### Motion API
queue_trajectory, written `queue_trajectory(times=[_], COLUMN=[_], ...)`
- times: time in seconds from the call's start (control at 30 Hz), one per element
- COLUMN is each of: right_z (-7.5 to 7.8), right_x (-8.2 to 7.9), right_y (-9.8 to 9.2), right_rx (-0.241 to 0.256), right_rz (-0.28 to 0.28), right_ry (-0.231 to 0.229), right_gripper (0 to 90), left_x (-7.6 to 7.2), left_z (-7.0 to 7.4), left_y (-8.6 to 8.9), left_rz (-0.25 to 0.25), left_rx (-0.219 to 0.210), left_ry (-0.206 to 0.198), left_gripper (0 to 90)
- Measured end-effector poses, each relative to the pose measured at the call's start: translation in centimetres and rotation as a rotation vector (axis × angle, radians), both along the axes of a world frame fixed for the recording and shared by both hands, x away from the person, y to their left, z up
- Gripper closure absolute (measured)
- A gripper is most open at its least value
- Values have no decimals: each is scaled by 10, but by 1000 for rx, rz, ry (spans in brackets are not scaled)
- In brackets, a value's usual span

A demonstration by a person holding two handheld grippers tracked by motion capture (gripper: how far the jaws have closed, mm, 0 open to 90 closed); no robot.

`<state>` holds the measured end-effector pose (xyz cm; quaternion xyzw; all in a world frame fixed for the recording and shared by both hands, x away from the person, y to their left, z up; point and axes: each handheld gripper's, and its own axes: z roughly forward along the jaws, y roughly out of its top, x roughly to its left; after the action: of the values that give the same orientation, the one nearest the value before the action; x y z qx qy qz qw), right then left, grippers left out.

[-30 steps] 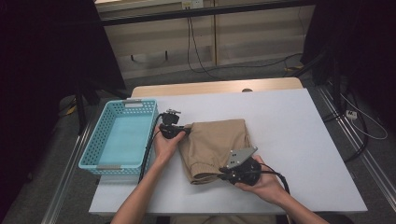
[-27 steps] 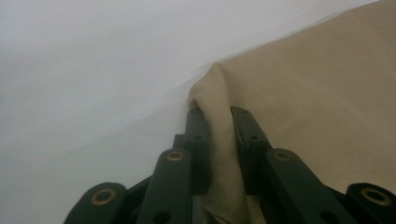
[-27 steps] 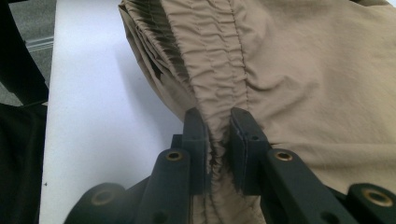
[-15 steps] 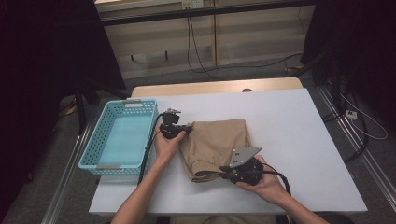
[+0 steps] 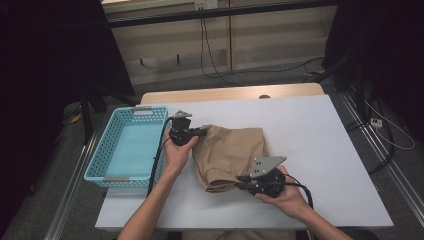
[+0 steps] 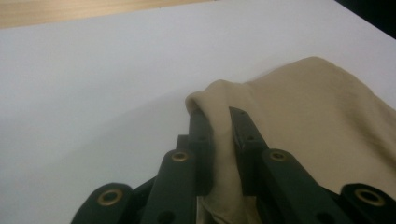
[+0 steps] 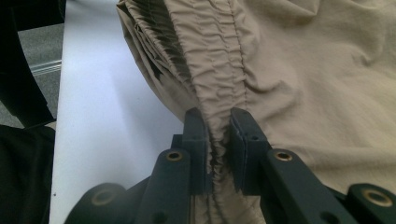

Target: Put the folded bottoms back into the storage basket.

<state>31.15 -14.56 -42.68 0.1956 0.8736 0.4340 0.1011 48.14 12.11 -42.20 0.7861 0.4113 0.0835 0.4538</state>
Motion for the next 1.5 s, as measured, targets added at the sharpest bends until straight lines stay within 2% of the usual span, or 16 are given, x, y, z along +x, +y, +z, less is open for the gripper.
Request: queue_trajectory(times=[0.27,0.57,0.77,0.87,0.9,1.0,1.23,1.33,1.5], right_z=[4,8,12,13,13,14,18,20,24], right_x=[-1,-1,-1,-1,-1,-1,2,3,5], right_y=[-3,-4,-4,-4,-4,-3,1,2,4], right_rx=[27,53,70,74,73,76,81,88,94], right_rz=[-8,-19,-9,-3,-5,0,-2,-1,0], right_ry=[-4,-22,-19,-24,-27,-28,-37,-36,-43], right_gripper=[780,781,781,781,781,781,782,782,782], left_x=[-3,-6,-8,-8,-8,-8,-8,-7,-8], left_z=[10,21,29,33,33,35,46,51,58], left_y=[1,3,4,6,6,8,11,13,17], left_rz=[-10,-32,-35,-47,-42,-38,-41,-51,-53], left_rx=[-35,-35,-61,-56,-68,-67,-86,-74,-96], left_ry=[-31,-69,-87,-98,-96,-96,-119,-131,-146], left_gripper=[812,813,814,814,814,815,815,815,815])
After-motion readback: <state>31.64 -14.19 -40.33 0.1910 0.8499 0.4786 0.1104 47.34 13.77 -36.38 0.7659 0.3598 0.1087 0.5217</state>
